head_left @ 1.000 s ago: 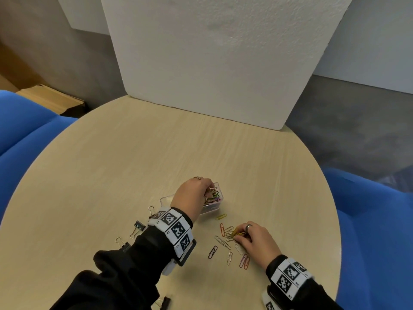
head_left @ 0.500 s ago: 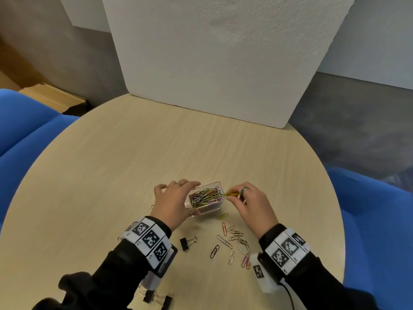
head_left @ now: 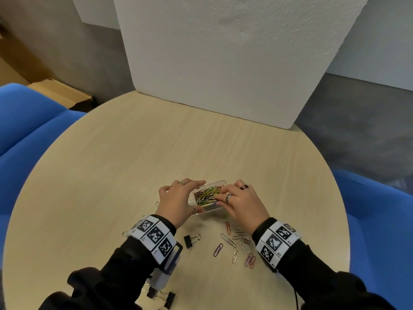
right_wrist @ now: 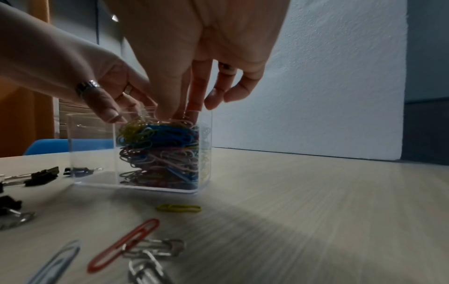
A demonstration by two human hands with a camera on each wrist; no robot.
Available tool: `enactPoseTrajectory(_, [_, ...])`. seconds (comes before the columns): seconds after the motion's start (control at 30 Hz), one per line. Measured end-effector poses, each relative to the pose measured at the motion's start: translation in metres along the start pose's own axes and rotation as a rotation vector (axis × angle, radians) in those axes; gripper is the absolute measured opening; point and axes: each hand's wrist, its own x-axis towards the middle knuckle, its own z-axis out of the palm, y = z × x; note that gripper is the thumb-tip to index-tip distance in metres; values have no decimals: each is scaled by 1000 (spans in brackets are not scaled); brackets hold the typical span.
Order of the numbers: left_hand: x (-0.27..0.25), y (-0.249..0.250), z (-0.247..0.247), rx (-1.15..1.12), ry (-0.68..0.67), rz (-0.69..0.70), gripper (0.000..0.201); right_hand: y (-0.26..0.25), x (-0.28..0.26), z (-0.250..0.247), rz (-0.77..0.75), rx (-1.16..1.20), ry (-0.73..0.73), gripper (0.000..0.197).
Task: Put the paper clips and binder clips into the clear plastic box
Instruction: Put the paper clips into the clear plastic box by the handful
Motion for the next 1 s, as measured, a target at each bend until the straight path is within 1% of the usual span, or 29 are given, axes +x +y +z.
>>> enactPoseTrajectory(0.1, [1, 1, -1, -23, -4, 6, 69, 6, 1, -3, 10, -10, 4, 20])
enactPoseTrajectory(0.17, [0, 2, -3, 15, -7, 13, 68, 9, -2, -5, 34, 22, 49, 22])
enactPoseTrajectory(0.23, [-3, 4, -4, 93, 22, 30, 66, 15, -6, -8, 128, 120, 122, 22])
enactPoseTrajectory(0.27, [-8, 6, -5, 114, 75, 55, 62, 18, -10, -10, 208, 181, 117, 20])
enactPoseTrajectory(0.3, [-13, 8, -2, 109, 167, 109, 56, 22, -14, -11, 295, 230, 64, 18])
enactPoseTrajectory(0.33, [-19, 11, 0, 78, 254, 183, 47, 27, -20, -8, 362, 262, -35, 17])
enactPoseTrajectory(0.37, [-27, 14, 2, 31, 303, 266, 39, 29, -26, -4, 390, 272, -167, 19])
enactPoseTrajectory(0.4, [-36, 18, 6, -11, 281, 330, 34, 31, -31, 1, 368, 254, -293, 23])
enactPoseTrajectory(0.43, [-44, 22, 11, -57, 170, 344, 31, 32, -36, 8, 312, 213, -388, 28])
enactPoseTrajectory(0.47, [-51, 25, 19, -85, 27, 317, 30, 32, -41, 15, 244, 163, -455, 34])
enactPoseTrajectory(0.5, [-56, 26, 28, -89, -102, 276, 31, 33, -45, 21, 181, 122, -488, 38])
enactPoseTrajectory(0.53, [-59, 26, 37, -68, -175, 243, 32, 34, -48, 25, 147, 90, -498, 41])
enactPoseTrajectory(0.6, [-59, 25, 53, -14, -272, 178, 34, 35, -52, 26, 121, 64, -484, 40])
enactPoseTrajectory(0.63, [-57, 26, 59, -4, -310, 140, 35, 36, -55, 24, 84, 60, -475, 37])
enactPoseTrajectory(0.73, [-51, 29, 74, 16, -379, 99, 37, 37, -68, 20, 57, 51, -467, 25])
enactPoseTrajectory(0.8, [-49, 34, 79, -28, -377, 91, 35, 36, -75, 15, 61, 76, -488, 32])
enactPoseTrajectory(0.87, [-46, 36, 83, -88, -337, 86, 39, 37, -84, 10, 167, 155, -476, 37])
enactPoseTrajectory(0.93, [-44, 37, 85, -143, -311, 71, 46, 38, -93, 9, 282, 245, -478, 56])
enactPoseTrajectory(1.0, [-44, 38, 87, -172, -303, 78, 47, 37, -100, 12, 329, 303, -483, 74])
